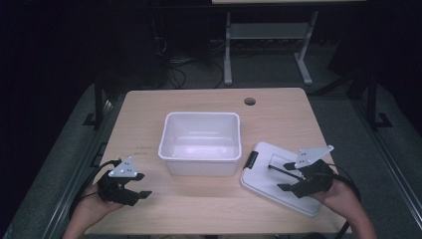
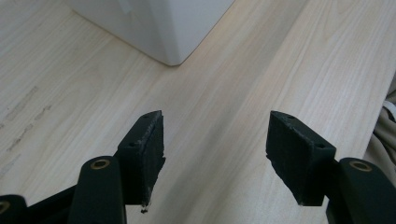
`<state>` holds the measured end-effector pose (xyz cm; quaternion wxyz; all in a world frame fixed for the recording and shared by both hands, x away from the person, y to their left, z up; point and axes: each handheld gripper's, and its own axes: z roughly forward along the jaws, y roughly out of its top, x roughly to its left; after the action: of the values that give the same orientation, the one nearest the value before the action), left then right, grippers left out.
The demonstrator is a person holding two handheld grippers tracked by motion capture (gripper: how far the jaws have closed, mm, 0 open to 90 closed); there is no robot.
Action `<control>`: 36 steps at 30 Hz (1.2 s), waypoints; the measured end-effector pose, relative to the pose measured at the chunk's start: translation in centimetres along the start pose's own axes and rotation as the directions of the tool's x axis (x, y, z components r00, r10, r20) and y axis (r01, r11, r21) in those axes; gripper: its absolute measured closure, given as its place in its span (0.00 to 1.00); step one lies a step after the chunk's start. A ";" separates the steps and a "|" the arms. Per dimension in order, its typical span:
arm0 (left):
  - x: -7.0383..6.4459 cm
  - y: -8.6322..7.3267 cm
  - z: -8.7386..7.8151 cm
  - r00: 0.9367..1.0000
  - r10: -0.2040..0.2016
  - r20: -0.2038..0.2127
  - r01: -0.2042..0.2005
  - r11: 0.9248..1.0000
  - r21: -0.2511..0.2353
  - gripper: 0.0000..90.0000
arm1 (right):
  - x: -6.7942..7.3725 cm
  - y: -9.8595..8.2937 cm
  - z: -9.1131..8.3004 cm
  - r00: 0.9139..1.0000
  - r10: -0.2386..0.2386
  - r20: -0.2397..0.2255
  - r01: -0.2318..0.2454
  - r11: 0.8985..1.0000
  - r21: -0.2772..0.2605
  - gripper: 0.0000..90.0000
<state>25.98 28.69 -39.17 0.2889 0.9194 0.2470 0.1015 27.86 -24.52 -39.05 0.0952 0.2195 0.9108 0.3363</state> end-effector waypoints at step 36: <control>-0.4 -2.0 1.0 0.999 -0.037 -0.023 0.036 0.998 -0.044 0.37 | -3.2 -0.1 2.5 1.000 0.008 0.029 -0.012 0.989 0.149 0.85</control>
<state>25.18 29.36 -41.16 0.3076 0.9070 0.2649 0.1123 31.44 -24.63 -40.97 0.0899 0.2353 0.9309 0.2644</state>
